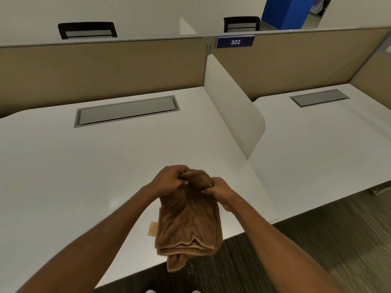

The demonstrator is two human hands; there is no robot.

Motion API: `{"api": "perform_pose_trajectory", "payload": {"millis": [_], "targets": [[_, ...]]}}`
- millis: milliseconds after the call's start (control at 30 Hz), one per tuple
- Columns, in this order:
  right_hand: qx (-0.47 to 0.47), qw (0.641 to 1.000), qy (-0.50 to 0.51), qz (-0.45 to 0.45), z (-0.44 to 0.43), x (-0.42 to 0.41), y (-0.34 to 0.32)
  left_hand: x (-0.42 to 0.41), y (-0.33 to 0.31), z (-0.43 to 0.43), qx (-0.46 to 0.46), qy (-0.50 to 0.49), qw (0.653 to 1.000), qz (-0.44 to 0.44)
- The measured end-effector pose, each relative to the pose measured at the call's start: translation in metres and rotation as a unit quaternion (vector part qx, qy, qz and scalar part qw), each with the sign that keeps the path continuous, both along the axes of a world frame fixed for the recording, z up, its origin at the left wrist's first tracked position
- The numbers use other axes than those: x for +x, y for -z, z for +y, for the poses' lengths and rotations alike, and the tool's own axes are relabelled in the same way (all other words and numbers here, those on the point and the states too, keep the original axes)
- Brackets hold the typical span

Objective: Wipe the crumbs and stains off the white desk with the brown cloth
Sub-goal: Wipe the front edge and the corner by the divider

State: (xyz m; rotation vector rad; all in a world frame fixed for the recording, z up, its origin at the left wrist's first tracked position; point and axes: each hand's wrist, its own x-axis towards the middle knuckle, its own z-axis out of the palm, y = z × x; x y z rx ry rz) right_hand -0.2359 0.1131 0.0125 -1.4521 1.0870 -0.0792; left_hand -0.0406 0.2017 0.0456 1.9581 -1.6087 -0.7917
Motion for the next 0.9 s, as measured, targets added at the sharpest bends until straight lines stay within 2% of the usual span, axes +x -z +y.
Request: {"api": "perform_pose_trajectory", "payload": {"millis": [100, 167, 300, 433, 567, 700, 800, 900], "targets": [[-0.012, 0.999, 0.037, -0.023, 0.005, -0.012, -0.021, -0.007, -0.013, 0.003, -0.008, 0.001, 1.0, 0.005], [-0.073, 0.996, 0.037, -0.027, 0.007, -0.028, -0.046, -0.016, -0.026, 0.009, -0.012, 0.007, 1.0, 0.01], [-0.262, 0.965, -0.022, -0.002, 0.009, -0.079, -0.119, -0.051, -0.067, 0.028, -0.062, 0.027, 0.99, 0.124], [-0.306, 0.949, -0.068, 0.031, -0.011, -0.108, -0.166, -0.084, -0.085, 0.034, -0.083, 0.07, 0.979, 0.173], [-0.333, 0.927, -0.151, 0.084, -0.046, -0.065, -0.124, -0.082, -0.045, 0.028, -0.007, -0.042, 0.982, 0.186], [-0.342, 0.893, -0.242, 0.165, -0.043, -0.016, -0.034, -0.066, 0.016, 0.036, 0.085, -0.085, 0.99, 0.08], [-0.358, 0.887, -0.238, 0.169, -0.029, 0.0, 0.004, -0.061, 0.043, 0.043, 0.102, -0.095, 0.988, 0.058], [-0.392, 0.879, -0.214, 0.169, -0.021, 0.013, 0.012, -0.058, 0.049, 0.043, 0.083, -0.122, 0.988, 0.045]]}}
